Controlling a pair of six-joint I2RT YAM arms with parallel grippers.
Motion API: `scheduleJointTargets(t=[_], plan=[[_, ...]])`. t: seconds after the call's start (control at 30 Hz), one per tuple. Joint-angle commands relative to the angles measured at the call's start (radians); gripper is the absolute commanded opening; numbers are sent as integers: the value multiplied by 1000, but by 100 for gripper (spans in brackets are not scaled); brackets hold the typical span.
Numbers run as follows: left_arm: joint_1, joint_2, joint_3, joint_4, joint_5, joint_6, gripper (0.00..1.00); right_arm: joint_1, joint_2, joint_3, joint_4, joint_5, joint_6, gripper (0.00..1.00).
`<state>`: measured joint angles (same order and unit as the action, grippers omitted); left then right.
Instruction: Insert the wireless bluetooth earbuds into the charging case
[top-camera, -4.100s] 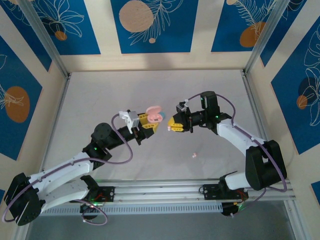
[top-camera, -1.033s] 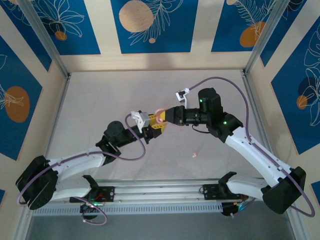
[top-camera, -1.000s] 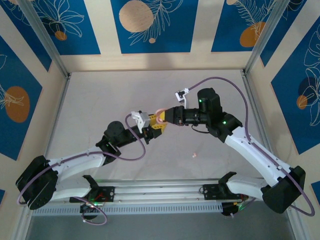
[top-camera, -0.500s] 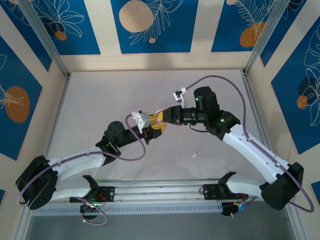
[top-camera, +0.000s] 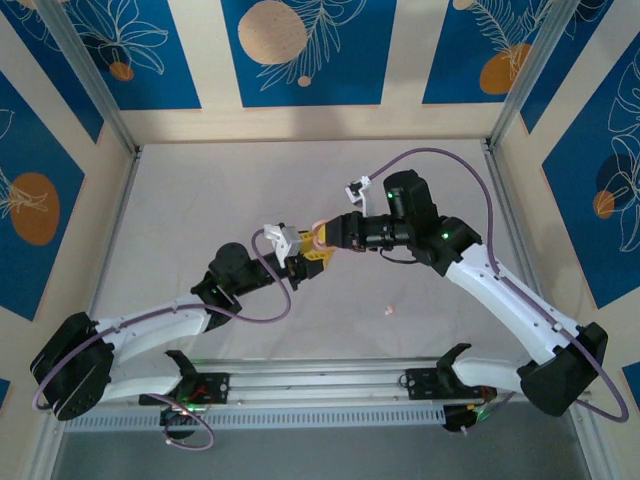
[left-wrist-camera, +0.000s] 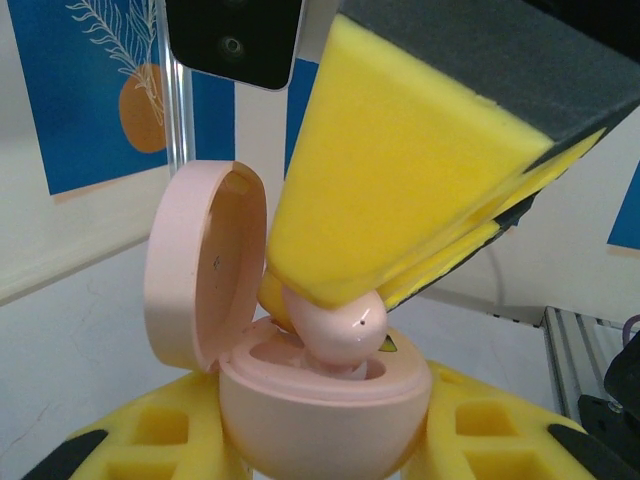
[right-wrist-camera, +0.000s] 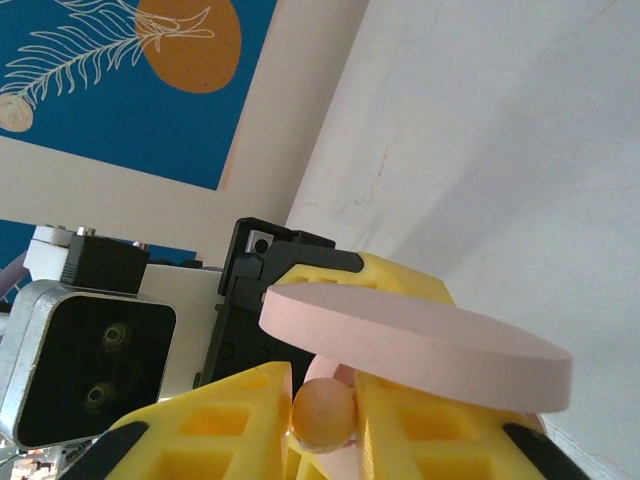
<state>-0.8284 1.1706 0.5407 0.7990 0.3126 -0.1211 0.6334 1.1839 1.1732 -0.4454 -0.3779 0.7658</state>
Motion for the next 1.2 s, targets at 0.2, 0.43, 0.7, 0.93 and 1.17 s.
scheduleJointTargets(t=[0.2,0.43,0.7,0.93,1.17], plan=[[-9,-27,13,56,5,8,18,12,23,38,-92,17,-19,27],[-9,-31,13,51,1,14,18,14,18,41,-93,6,-20,27],[-9,-38,7,49,-9,15,18,15,19,70,-141,-58,-36,27],[-10,-45,7,46,-11,17,18,15,13,77,-158,-68,-39,27],[-9,-45,8,45,-9,19,18,15,0,83,-170,-66,-46,28]])
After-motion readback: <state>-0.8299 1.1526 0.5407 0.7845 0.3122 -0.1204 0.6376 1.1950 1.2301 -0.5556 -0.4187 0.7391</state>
